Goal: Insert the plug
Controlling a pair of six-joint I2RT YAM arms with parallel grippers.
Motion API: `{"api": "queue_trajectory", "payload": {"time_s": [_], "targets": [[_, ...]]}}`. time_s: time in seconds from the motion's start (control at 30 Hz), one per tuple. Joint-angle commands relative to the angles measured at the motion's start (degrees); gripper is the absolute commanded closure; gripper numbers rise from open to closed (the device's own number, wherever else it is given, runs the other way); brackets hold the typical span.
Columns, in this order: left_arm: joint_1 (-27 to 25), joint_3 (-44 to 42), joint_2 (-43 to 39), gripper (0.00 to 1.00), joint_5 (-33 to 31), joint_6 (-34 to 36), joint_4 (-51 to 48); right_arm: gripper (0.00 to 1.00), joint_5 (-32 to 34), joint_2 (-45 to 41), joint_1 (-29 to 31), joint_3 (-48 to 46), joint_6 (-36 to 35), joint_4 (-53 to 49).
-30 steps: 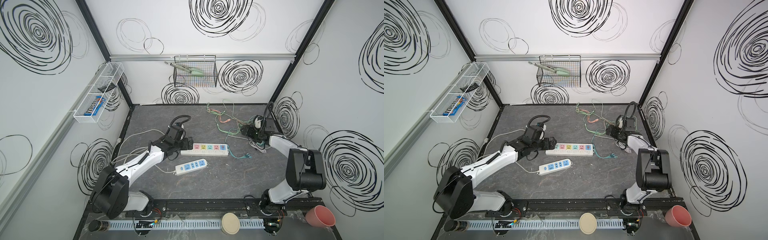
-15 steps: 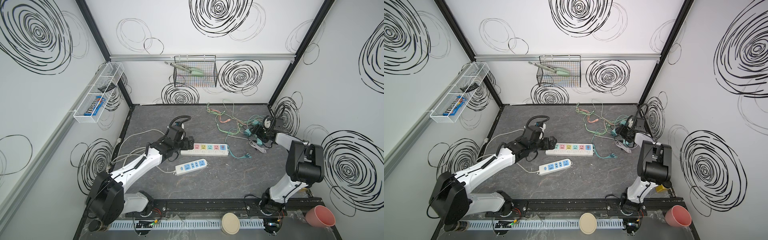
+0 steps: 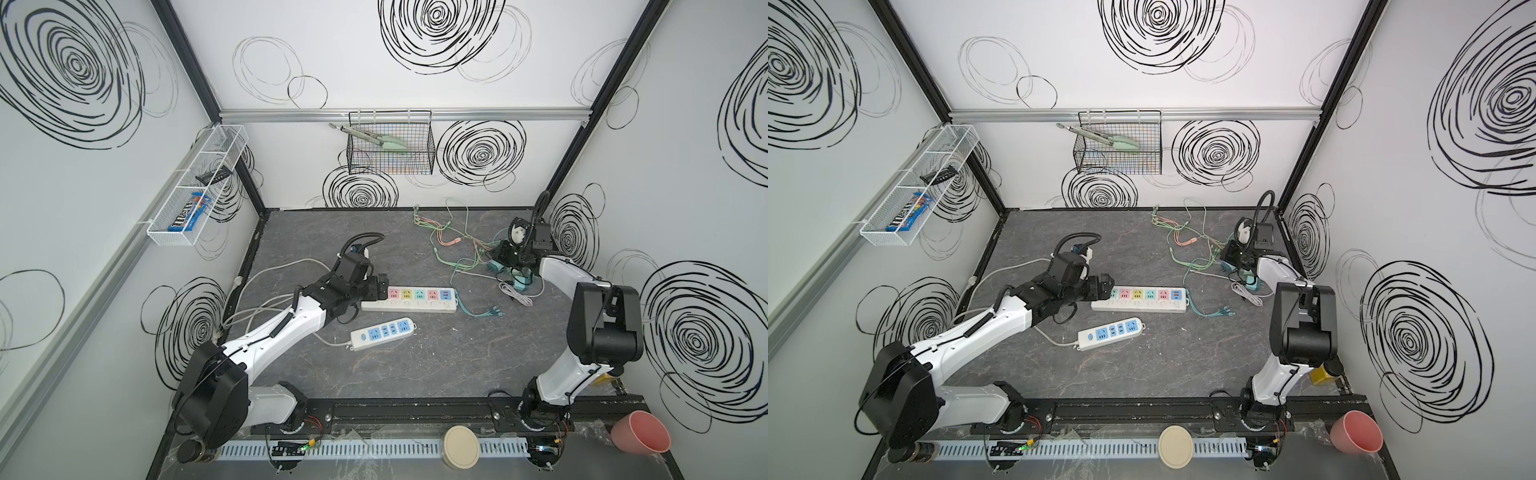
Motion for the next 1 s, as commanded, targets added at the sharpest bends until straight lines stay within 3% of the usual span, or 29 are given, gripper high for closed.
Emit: {"api": "queue_trajectory", "payload": {"time_s": [0.0,0.4,0.83,0.97], "targets": [[-0.2,-0.4,-0.4,0.04,-0.5,-0.8,0.7,1.0,1.7,-3.7,4.3,5.4,-4.1,-2.1],[0.7,-1.9,-3.5,0.04,3.1,-2.0,3.1,1.0,3.7,-8.7,16.8,20.0,-6.4,0.7],[0.7,-2.1,-5.8,0.04,6.5,0.7,4.7,1.0,4.8,-11.1,24.4,32.4,-10.2,2.1],[0.7,-2.0,-6.1,0.04,7.8,1.6,5.3,1.0,11.5,-11.7,27.0,33.4,-11.9,3.2]]}}
